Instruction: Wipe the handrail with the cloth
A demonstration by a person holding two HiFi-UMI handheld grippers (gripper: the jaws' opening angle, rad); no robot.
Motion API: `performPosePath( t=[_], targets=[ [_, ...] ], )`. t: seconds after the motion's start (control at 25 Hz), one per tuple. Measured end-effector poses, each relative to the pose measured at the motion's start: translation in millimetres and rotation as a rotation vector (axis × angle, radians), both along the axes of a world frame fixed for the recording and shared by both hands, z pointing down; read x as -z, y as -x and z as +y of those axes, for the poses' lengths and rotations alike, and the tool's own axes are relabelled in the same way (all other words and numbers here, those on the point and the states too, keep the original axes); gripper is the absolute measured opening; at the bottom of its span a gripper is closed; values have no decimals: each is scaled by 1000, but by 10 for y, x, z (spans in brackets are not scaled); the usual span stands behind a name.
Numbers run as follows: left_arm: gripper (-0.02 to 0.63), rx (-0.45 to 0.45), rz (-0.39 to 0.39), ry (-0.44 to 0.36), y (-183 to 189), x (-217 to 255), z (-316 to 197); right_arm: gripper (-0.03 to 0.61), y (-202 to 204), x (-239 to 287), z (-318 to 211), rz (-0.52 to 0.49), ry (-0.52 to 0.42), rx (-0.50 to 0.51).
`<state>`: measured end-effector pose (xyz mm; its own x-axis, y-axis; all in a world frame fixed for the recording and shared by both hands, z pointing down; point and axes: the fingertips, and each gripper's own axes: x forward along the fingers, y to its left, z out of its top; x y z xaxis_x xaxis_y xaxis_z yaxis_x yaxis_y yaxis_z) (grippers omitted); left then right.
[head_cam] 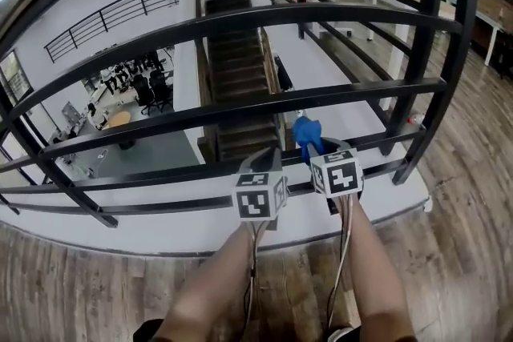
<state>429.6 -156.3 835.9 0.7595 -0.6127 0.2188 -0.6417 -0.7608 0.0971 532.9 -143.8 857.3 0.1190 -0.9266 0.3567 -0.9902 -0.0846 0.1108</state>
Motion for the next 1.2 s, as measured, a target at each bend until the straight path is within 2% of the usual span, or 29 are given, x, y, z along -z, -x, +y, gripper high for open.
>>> performPosePath(
  t=[0.4, 0.6, 1.04, 1.2],
  targets=[
    [5, -131, -19, -36, -1247, -30, 480, 92, -1237, 27, 447, 81, 8, -112],
    [5, -172, -16, -27, -1680, -66, 645, 92, -1635, 63, 567, 108, -20, -183],
    [3, -284, -34, -75, -2775, -52, 1060, 92, -2703, 76, 1048, 149, -75, -360],
    [4, -319, -34, -73, -2938, -123, 1145, 92, -2928, 58, 1150, 151, -109, -404]
  ],
)
